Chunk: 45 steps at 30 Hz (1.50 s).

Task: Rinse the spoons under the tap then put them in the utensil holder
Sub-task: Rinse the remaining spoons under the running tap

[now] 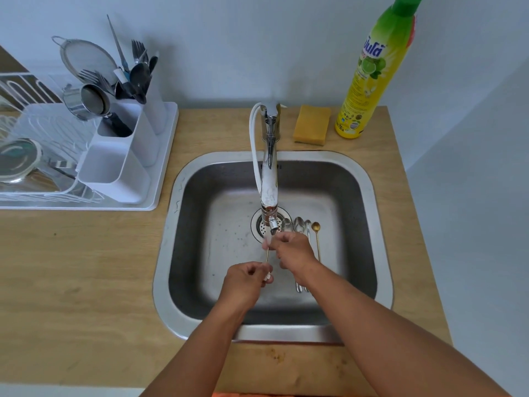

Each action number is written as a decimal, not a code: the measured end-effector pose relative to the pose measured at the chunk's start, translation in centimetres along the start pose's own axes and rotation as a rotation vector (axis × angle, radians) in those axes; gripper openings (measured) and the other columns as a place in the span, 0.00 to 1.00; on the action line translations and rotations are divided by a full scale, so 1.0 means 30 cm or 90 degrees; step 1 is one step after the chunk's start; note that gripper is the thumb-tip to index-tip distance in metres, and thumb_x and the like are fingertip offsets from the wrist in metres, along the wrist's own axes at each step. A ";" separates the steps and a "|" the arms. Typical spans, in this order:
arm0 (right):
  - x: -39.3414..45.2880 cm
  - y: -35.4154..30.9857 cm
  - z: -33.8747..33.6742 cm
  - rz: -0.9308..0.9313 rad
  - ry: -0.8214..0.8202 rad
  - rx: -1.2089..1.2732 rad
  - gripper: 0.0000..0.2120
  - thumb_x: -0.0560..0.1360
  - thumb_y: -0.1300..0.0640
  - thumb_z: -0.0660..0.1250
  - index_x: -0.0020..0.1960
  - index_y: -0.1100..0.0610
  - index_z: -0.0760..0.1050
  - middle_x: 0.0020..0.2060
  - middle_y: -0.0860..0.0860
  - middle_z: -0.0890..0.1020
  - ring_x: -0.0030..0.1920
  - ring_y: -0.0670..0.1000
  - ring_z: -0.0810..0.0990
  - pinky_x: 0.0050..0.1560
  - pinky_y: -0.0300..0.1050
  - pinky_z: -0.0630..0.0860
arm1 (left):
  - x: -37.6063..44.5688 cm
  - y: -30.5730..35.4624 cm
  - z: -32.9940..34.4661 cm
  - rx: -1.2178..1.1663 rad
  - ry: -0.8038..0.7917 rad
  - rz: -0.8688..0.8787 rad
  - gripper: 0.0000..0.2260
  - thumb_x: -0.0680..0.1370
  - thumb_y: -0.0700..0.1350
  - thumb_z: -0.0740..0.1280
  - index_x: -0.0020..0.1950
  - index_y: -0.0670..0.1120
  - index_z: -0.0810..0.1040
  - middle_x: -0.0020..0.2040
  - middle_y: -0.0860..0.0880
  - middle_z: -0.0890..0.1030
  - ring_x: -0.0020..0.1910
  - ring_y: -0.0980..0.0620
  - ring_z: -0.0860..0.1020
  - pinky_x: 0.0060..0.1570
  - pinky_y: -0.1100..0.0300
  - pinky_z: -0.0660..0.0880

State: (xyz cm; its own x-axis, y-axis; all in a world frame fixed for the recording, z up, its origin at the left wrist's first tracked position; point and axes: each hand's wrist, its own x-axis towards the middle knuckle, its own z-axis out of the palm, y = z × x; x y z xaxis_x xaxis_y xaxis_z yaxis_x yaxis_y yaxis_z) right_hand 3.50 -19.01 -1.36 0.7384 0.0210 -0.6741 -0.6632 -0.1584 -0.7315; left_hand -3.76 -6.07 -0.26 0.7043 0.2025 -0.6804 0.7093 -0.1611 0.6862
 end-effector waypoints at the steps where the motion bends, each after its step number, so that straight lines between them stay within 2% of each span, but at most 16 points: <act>1: -0.006 0.009 -0.002 0.000 0.001 -0.005 0.08 0.79 0.58 0.70 0.43 0.55 0.86 0.44 0.46 0.89 0.31 0.43 0.73 0.32 0.42 0.72 | 0.003 0.001 0.002 0.004 0.004 0.003 0.09 0.83 0.51 0.70 0.46 0.51 0.88 0.39 0.56 0.89 0.41 0.57 0.85 0.41 0.60 0.76; 3: -0.020 0.033 -0.005 0.000 -0.007 -0.012 0.08 0.78 0.57 0.71 0.42 0.55 0.86 0.42 0.47 0.88 0.33 0.42 0.76 0.34 0.43 0.73 | 0.013 0.007 0.000 0.012 0.014 0.006 0.10 0.82 0.50 0.70 0.44 0.50 0.88 0.38 0.54 0.88 0.41 0.55 0.85 0.40 0.61 0.75; 8: -0.051 0.070 0.011 0.014 -0.014 -0.002 0.06 0.76 0.59 0.73 0.40 0.54 0.86 0.33 0.45 0.86 0.29 0.40 0.78 0.31 0.40 0.73 | 0.018 0.005 -0.004 0.038 0.013 0.016 0.12 0.83 0.50 0.70 0.43 0.49 0.88 0.38 0.53 0.89 0.41 0.55 0.85 0.38 0.61 0.75; 12: -0.040 0.054 0.013 0.018 0.001 -0.032 0.08 0.75 0.58 0.73 0.38 0.55 0.86 0.39 0.47 0.89 0.40 0.44 0.83 0.38 0.41 0.73 | 0.010 -0.005 -0.008 0.122 0.004 0.039 0.11 0.82 0.53 0.71 0.42 0.54 0.88 0.39 0.58 0.88 0.43 0.55 0.86 0.48 0.56 0.81; 15: -0.024 0.032 0.008 0.013 0.016 -0.051 0.09 0.75 0.59 0.72 0.37 0.55 0.86 0.43 0.46 0.88 0.44 0.44 0.82 0.43 0.43 0.74 | 0.003 0.002 -0.008 0.168 0.000 0.055 0.11 0.81 0.54 0.71 0.40 0.56 0.87 0.38 0.61 0.88 0.42 0.58 0.86 0.49 0.57 0.81; 17: -0.013 0.017 -0.002 0.002 0.027 -0.071 0.10 0.74 0.61 0.72 0.35 0.55 0.85 0.45 0.45 0.88 0.50 0.45 0.83 0.49 0.45 0.76 | -0.001 0.004 -0.004 0.195 -0.004 0.069 0.11 0.81 0.54 0.72 0.40 0.56 0.87 0.38 0.61 0.87 0.41 0.61 0.85 0.47 0.60 0.80; 19: -0.006 0.005 -0.016 -0.008 0.042 -0.082 0.11 0.74 0.62 0.71 0.34 0.54 0.85 0.44 0.45 0.88 0.52 0.46 0.83 0.48 0.44 0.76 | 0.000 0.002 0.005 0.222 -0.010 0.080 0.11 0.81 0.54 0.71 0.40 0.56 0.87 0.38 0.61 0.87 0.40 0.61 0.85 0.45 0.61 0.80; 21: -0.002 -0.001 -0.030 -0.014 0.053 -0.091 0.11 0.75 0.60 0.71 0.35 0.54 0.85 0.43 0.45 0.88 0.51 0.46 0.84 0.46 0.44 0.76 | 0.002 0.004 0.014 0.231 -0.010 0.083 0.11 0.81 0.54 0.72 0.40 0.56 0.87 0.37 0.61 0.87 0.37 0.62 0.84 0.42 0.62 0.79; 23: -0.004 0.001 -0.040 -0.021 0.055 -0.092 0.10 0.76 0.59 0.72 0.37 0.54 0.86 0.41 0.45 0.88 0.51 0.46 0.85 0.50 0.44 0.77 | 0.008 0.006 0.021 0.229 -0.007 0.084 0.11 0.80 0.54 0.72 0.40 0.55 0.87 0.36 0.62 0.87 0.34 0.62 0.83 0.38 0.63 0.76; 27: -0.021 0.014 -0.049 -0.017 0.051 -0.130 0.10 0.75 0.61 0.71 0.36 0.54 0.85 0.41 0.44 0.88 0.50 0.45 0.84 0.50 0.43 0.76 | 0.020 0.002 0.041 0.211 -0.004 0.078 0.11 0.81 0.53 0.72 0.41 0.54 0.88 0.36 0.61 0.87 0.34 0.62 0.83 0.39 0.62 0.78; 31: -0.037 0.029 -0.049 -0.009 0.067 -0.190 0.09 0.74 0.59 0.71 0.37 0.53 0.86 0.39 0.44 0.88 0.45 0.47 0.85 0.48 0.45 0.80 | 0.036 -0.009 0.060 0.228 0.002 0.079 0.12 0.80 0.53 0.72 0.38 0.55 0.87 0.35 0.62 0.86 0.30 0.66 0.80 0.34 0.63 0.71; 33: -0.038 0.030 -0.051 -0.014 0.095 -0.224 0.08 0.74 0.57 0.70 0.38 0.52 0.86 0.37 0.45 0.87 0.43 0.48 0.85 0.48 0.47 0.81 | 0.044 -0.015 0.068 0.236 0.002 0.084 0.12 0.80 0.53 0.72 0.38 0.55 0.87 0.34 0.62 0.86 0.31 0.65 0.80 0.34 0.63 0.72; 38: -0.026 0.018 -0.074 -0.014 0.135 -0.345 0.11 0.77 0.55 0.69 0.37 0.54 0.83 0.34 0.47 0.85 0.38 0.49 0.84 0.36 0.41 0.76 | 0.059 -0.015 0.089 0.246 -0.035 0.086 0.10 0.81 0.54 0.71 0.41 0.55 0.87 0.38 0.59 0.87 0.37 0.62 0.83 0.43 0.60 0.79; 41: -0.005 0.005 -0.112 0.000 0.182 -0.433 0.10 0.77 0.57 0.66 0.40 0.56 0.83 0.37 0.53 0.85 0.40 0.55 0.84 0.37 0.44 0.79 | 0.069 -0.010 0.089 0.249 -0.067 0.084 0.09 0.80 0.58 0.71 0.47 0.56 0.87 0.43 0.58 0.88 0.45 0.59 0.84 0.52 0.56 0.81; 45: 0.025 0.018 -0.194 -0.018 0.230 -0.556 0.10 0.76 0.61 0.63 0.41 0.59 0.81 0.39 0.56 0.83 0.39 0.58 0.82 0.36 0.45 0.76 | 0.090 -0.018 0.049 0.257 -0.068 0.066 0.10 0.79 0.60 0.72 0.52 0.55 0.87 0.47 0.58 0.87 0.49 0.58 0.84 0.56 0.56 0.81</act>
State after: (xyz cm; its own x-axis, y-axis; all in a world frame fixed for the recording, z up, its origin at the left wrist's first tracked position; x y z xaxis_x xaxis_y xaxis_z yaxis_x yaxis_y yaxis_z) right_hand 4.41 -24.81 -1.67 0.8432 -0.2479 -0.4771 -0.4265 -0.8486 -0.3129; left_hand -2.19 -6.86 -2.83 0.7564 0.0673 -0.6506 0.5743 -0.5445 0.6113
